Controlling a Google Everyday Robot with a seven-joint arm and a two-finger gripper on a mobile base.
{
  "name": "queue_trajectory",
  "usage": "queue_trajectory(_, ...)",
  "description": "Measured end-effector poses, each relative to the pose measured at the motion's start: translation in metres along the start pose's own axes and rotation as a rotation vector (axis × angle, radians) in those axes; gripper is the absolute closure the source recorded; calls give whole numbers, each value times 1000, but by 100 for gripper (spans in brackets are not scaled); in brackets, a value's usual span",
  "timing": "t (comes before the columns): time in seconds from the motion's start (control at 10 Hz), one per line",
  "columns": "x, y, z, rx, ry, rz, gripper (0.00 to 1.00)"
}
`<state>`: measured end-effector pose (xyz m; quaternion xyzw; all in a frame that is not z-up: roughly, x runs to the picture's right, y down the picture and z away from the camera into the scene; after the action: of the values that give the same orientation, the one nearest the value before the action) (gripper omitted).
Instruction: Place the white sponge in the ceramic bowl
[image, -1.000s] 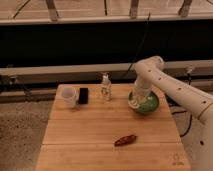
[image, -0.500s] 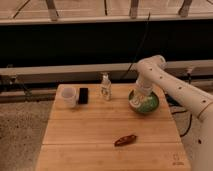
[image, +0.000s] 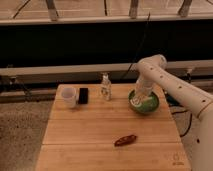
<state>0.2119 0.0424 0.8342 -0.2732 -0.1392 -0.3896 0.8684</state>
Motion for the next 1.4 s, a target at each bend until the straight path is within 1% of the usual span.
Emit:
queue_trajectory(0.1,1,1,0,-1,-1,3,75)
queue_trajectory(0.2,2,1,0,-2,-2,4,68)
queue_trajectory(0.3,3,1,-1,-2,-1,6,63)
queue_trajectory(0.5,5,1,-1,-4,-2,9,61)
queue_trajectory(0.6,6,1,-2,-2,-1,9,57)
queue_trajectory(0.9,9,1,-2,-4,-2,13,40)
queue_trajectory(1.1,11,1,-3,-4,-2,15,39)
queue_trajectory(1.4,14,1,-4,-5,-1,18,27)
